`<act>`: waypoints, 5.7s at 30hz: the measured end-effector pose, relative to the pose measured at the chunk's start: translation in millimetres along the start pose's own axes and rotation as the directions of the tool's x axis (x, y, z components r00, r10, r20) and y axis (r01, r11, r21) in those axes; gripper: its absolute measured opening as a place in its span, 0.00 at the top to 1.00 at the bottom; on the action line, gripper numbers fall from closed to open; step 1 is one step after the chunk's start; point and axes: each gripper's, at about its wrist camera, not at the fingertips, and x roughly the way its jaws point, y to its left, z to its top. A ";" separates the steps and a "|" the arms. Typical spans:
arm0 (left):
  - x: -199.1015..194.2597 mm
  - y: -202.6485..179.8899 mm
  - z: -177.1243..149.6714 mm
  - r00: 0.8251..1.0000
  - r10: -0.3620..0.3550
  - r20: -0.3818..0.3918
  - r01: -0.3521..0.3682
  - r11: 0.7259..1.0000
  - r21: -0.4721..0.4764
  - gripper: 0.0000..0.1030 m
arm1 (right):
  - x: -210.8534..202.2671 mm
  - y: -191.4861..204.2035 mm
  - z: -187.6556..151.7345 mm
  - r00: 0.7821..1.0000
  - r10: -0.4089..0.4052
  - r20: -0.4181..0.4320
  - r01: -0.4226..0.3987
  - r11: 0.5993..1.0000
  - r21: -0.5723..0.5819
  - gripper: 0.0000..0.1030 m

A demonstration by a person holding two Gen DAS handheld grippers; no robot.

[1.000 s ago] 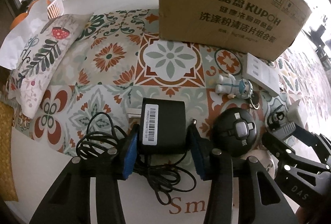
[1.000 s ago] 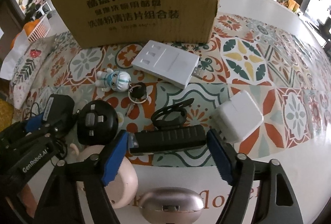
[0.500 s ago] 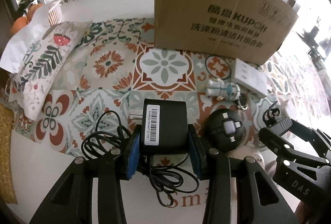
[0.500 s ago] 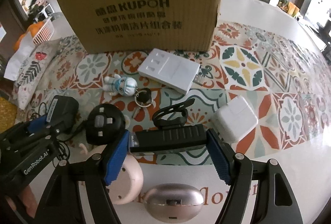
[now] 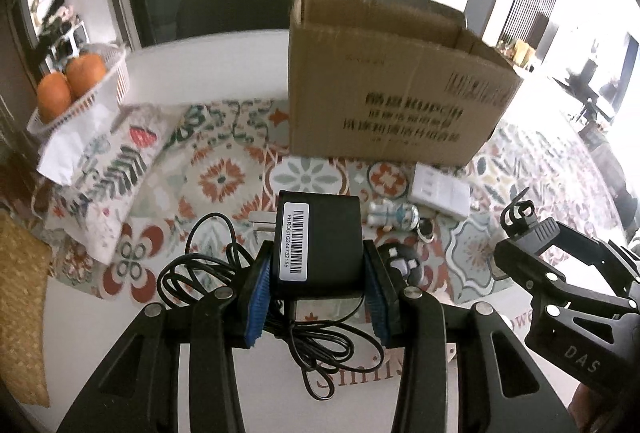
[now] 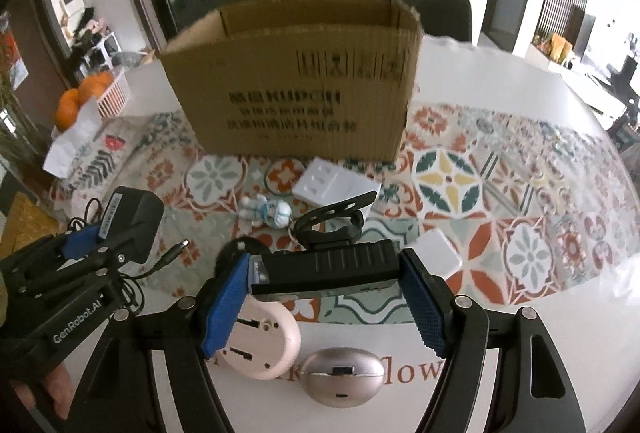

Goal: Organize rigid objects
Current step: 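Grasp the black clip with the right tool while the left lifts the adapter, then carry both items over the cardboard box and open both tools inside, then withdraw both tools from the box back toward the remaining items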

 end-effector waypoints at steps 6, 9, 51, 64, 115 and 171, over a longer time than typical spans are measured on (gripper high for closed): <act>-22.9 -0.7 9.1 0.998 -0.009 0.065 0.009 1.000 -0.001 0.60 | -24.5 2.9 9.5 0.997 -0.003 0.076 0.003 1.000 -0.006 0.28; -34.7 -1.7 14.7 0.995 -0.004 0.104 0.004 1.000 0.002 0.60 | -33.6 3.5 14.3 0.994 -0.004 0.111 0.004 1.000 -0.006 0.28; -78.4 -14.9 150.7 0.928 -0.078 0.364 0.064 0.997 0.051 0.60 | -94.6 1.1 140.1 0.897 0.025 0.441 -0.029 1.000 0.003 0.28; -40.4 -12.2 204.3 0.952 -0.114 0.285 0.102 0.993 0.056 0.60 | -57.1 -10.8 196.7 0.937 0.053 0.345 -0.057 0.998 0.003 0.28; 31.5 -28.8 237.6 0.994 -0.103 -0.034 0.105 0.991 0.085 0.30 | 40.1 -42.5 230.3 0.998 0.049 -0.049 -0.047 0.998 0.043 0.27; -66.8 -69.9 80.9 0.992 -0.095 0.089 0.076 0.978 0.197 0.22 | -100.2 -59.8 70.7 0.965 -0.123 0.234 0.098 0.989 0.115 0.23</act>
